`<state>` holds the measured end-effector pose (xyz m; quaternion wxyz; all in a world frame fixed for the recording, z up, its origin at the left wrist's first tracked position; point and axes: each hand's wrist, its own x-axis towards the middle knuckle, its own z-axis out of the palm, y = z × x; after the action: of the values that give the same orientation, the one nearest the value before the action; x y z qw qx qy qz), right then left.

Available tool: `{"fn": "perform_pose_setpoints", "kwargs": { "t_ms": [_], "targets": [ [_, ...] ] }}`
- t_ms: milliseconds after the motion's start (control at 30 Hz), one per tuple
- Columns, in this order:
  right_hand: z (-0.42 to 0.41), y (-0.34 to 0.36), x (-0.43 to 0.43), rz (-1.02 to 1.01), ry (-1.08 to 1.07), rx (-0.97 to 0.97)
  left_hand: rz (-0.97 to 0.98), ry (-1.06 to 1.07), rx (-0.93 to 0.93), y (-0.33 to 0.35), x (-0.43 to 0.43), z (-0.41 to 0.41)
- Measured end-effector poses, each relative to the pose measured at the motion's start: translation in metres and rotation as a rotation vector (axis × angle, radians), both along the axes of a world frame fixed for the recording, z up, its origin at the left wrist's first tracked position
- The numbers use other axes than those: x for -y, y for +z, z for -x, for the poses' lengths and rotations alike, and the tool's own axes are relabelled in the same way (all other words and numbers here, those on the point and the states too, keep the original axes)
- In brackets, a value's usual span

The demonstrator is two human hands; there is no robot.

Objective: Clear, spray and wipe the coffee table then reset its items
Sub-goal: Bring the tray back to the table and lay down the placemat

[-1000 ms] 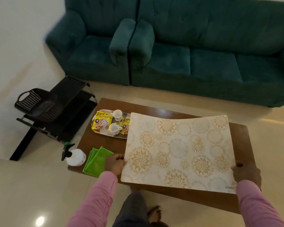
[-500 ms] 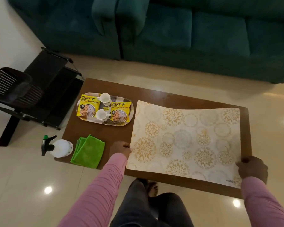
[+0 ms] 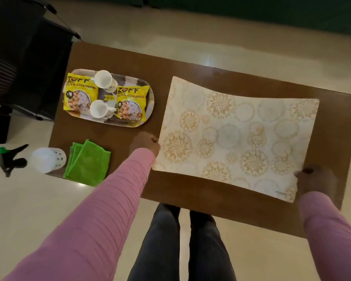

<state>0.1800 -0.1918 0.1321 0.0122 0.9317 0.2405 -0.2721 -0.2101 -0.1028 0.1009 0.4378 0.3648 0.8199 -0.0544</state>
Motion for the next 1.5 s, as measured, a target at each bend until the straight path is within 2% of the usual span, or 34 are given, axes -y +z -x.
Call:
{"fn": "perform_pose_setpoints", "kwargs": {
  "t_ms": [100, 333, 567, 767, 833, 933, 1033, 1200, 1333, 1433, 1500],
  "targets": [
    [-0.013, -0.044, -0.016, 0.004, 0.049, -0.033, -0.004, -0.042, -0.104, -0.037, -0.005, -0.003],
    [-0.021, -0.109, -0.023, 0.016, 0.08, -0.108, 0.059, 0.117, -0.2, -0.096, -0.001, 0.013],
    [-0.029, -0.126, -0.007, 0.033, -0.018, -0.148, -0.022, 0.179, -0.207, -0.116, 0.009, -0.002],
    [-0.02, -0.128, -0.005, -0.03, -0.003, -0.078, -0.05, 0.247, -0.192, -0.125, 0.015, 0.0],
    [-0.015, -0.128, -0.004, -0.027, 0.129, -0.039, -0.064, 0.282, -0.181, -0.126, 0.016, 0.001],
    [-0.012, -0.125, -0.002, 0.085, 0.368, 0.009, -0.057, 0.305, -0.175, -0.123, 0.015, 0.001],
    [-0.016, -0.123, -0.006, 0.179, 0.497, 0.018, -0.048, 0.32, -0.117, -0.128, 0.02, 0.008],
    [-0.011, -0.119, -0.022, 0.272, 0.518, -0.003, -0.058, 0.25, -0.146, -0.118, 0.016, 0.003],
    [0.021, -0.12, -0.033, 0.352, 0.352, -0.024, -0.04, 0.124, -0.13, -0.11, 0.012, 0.01],
    [0.064, -0.118, -0.038, 0.247, 0.182, 0.036, -0.018, -0.103, -0.144, -0.103, 0.007, 0.018],
    [0.106, -0.115, -0.043, 0.173, 0.194, 0.073, -0.016, -0.23, -0.123, -0.094, 0.003, 0.027]
  ]
}}
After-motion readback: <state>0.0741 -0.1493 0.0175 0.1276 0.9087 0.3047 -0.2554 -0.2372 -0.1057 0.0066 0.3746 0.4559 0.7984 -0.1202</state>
